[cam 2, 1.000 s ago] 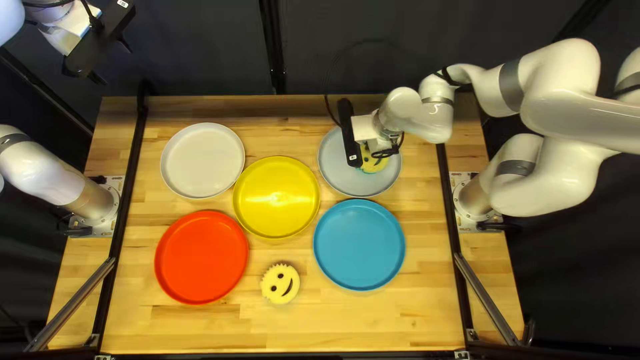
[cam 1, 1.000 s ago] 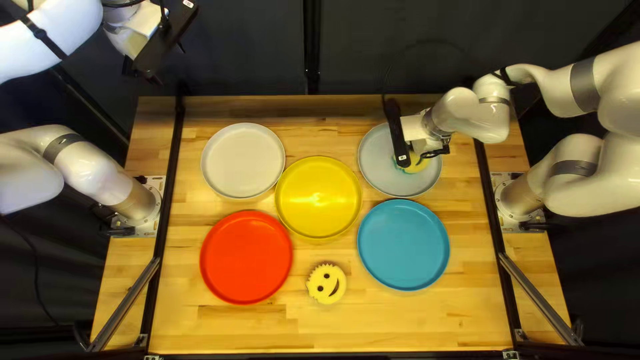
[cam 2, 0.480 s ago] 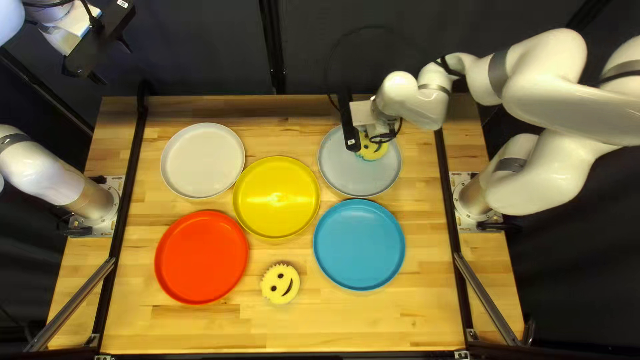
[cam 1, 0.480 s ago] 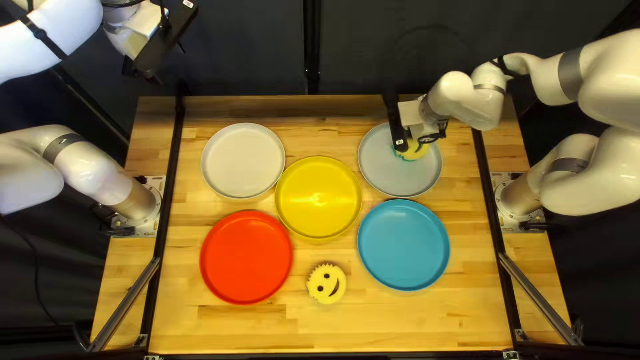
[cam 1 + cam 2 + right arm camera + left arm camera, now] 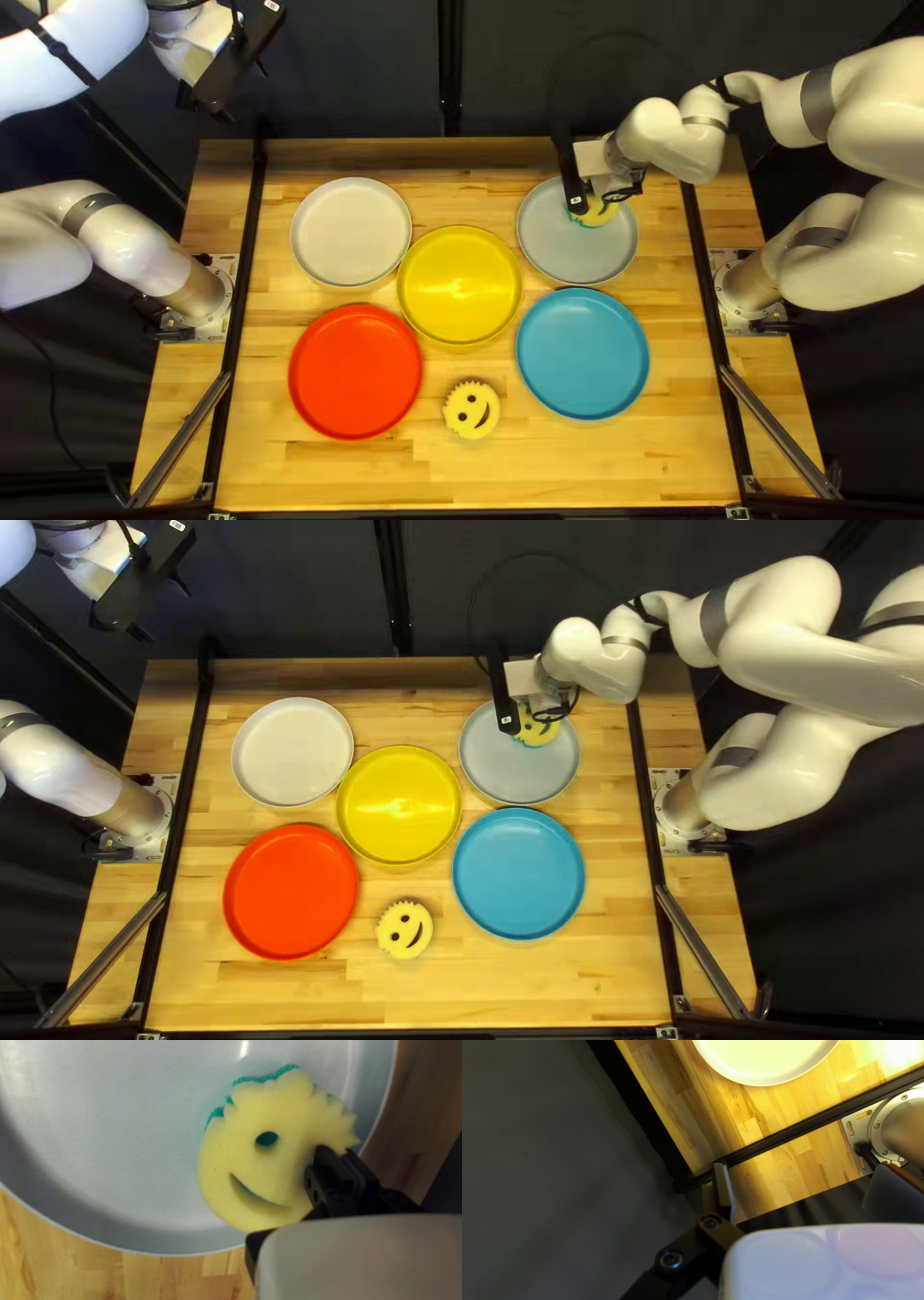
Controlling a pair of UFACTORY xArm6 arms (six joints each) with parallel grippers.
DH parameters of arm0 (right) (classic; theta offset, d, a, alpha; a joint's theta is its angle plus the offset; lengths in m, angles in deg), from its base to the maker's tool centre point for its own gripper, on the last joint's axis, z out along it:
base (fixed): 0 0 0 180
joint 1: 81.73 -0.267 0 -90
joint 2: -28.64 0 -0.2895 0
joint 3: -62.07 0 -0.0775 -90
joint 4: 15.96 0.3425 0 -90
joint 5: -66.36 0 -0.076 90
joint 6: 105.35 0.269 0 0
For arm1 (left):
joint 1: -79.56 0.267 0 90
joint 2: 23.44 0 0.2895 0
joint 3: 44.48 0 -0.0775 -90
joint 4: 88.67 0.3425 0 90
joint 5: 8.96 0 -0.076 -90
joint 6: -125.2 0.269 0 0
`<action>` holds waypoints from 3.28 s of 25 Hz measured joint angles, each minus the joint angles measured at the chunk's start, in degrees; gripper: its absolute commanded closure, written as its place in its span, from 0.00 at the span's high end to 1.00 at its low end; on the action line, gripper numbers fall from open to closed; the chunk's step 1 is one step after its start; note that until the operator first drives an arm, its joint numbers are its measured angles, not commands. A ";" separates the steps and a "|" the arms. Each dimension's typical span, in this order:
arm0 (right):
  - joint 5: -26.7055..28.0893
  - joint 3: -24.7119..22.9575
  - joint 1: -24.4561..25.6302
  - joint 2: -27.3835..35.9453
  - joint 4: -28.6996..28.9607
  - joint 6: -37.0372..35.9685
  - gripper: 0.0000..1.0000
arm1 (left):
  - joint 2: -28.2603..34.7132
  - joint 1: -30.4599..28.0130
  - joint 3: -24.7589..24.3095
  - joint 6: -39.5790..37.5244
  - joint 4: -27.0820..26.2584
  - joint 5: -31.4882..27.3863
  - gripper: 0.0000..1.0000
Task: Pick up sponge and scrub the plate
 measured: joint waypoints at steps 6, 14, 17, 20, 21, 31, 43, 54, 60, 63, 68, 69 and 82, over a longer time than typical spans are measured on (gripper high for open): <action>1.58 -3.66 -4.90 4.78 -0.99 4.30 0.00 | 0.00 0.00 0.00 0.00 0.00 0.00 1.00; 2.71 -3.22 -11.53 4.64 -2.39 9.99 0.00 | 0.00 0.00 0.00 0.00 0.00 0.00 1.00; 2.12 -1.38 -11.99 2.15 -2.75 10.15 0.00 | 0.00 0.00 0.00 0.00 0.00 0.00 1.00; 1.43 0.69 -10.57 -0.39 -2.43 8.28 0.00 | 0.00 0.00 0.00 0.00 0.00 0.00 1.00; 1.19 1.50 -9.81 -1.38 -2.17 7.34 0.00 | 0.00 0.00 0.00 0.00 0.00 0.00 1.00; -0.02 8.53 -1.63 -8.24 2.97 -3.80 0.00 | 0.00 0.00 0.00 0.00 0.00 0.00 1.00; 0.90 8.72 -2.37 -8.18 2.69 -1.81 0.00 | 0.00 0.00 0.00 0.00 0.00 0.00 1.00; 3.28 3.66 -11.62 -2.54 -1.47 9.34 0.00 | 0.00 0.00 0.00 0.00 0.00 0.00 1.00; 5.62 4.02 -16.92 -2.15 -3.06 14.85 0.00 | 0.00 0.00 0.00 0.00 0.00 0.00 1.00; 6.37 5.61 -17.57 -3.67 -3.16 15.46 0.00 | 0.00 0.00 0.00 0.00 0.00 0.00 1.00; 6.51 8.56 -14.26 -6.39 -1.42 11.41 0.00 | 0.00 0.00 0.00 0.00 0.00 0.00 1.00; 6.56 9.25 -13.52 -6.92 -0.92 10.45 0.00 | 0.00 0.00 0.00 0.00 0.00 0.00 1.00; 8.10 17.95 -5.06 -14.55 5.45 1.01 0.00 | 0.00 0.00 0.00 0.00 0.00 0.00 1.00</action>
